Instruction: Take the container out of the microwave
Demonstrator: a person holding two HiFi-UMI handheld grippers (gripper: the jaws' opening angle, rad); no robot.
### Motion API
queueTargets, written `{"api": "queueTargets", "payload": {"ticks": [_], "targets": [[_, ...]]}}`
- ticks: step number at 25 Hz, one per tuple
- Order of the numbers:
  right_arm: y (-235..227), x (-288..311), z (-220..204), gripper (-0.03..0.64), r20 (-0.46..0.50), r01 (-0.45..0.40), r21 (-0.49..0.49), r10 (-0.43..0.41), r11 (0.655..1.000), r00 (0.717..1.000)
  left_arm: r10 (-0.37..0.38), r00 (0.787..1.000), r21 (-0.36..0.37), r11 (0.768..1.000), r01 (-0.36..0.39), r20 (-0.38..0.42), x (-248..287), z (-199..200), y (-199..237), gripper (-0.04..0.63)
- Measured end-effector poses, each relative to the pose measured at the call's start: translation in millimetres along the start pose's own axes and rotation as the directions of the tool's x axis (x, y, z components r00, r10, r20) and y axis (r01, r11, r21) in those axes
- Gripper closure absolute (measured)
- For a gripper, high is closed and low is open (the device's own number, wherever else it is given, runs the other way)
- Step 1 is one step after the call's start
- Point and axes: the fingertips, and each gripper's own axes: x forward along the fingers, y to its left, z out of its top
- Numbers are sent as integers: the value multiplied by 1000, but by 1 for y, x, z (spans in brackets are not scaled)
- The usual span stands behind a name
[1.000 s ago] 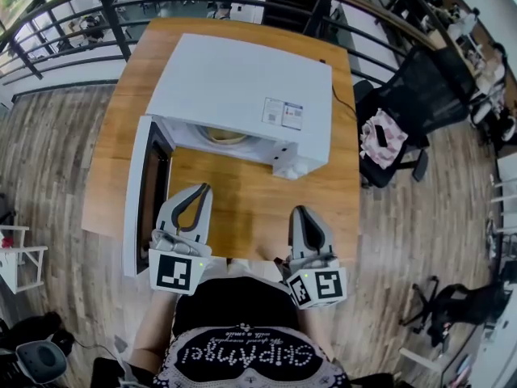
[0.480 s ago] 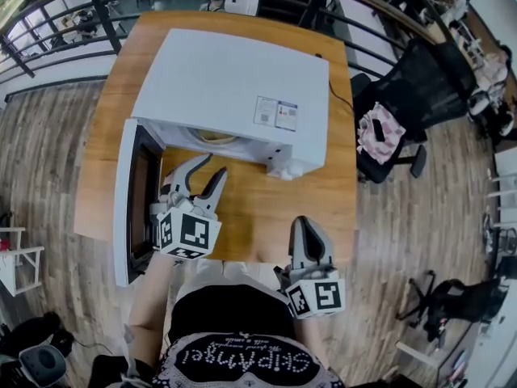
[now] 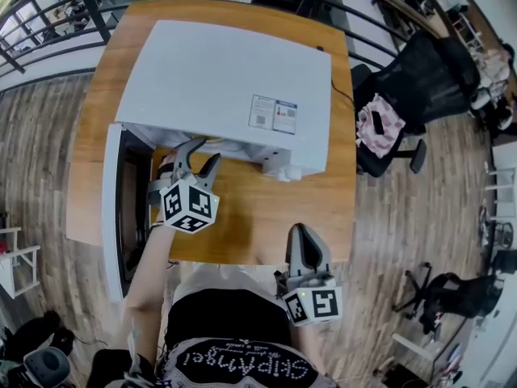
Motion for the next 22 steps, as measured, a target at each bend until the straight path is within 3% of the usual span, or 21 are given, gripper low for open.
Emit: {"api": "queueTargets", "payload": {"ticks": [17, 22], "targets": [[-8, 12, -13, 577, -56, 41, 34, -39, 999, 998, -99, 990, 83, 991, 108, -97, 59, -32, -9, 385], [-8, 16, -14, 577, -61, 43, 35, -41, 998, 997, -92, 989, 129, 986, 107, -120, 66, -36, -6, 434]]}}
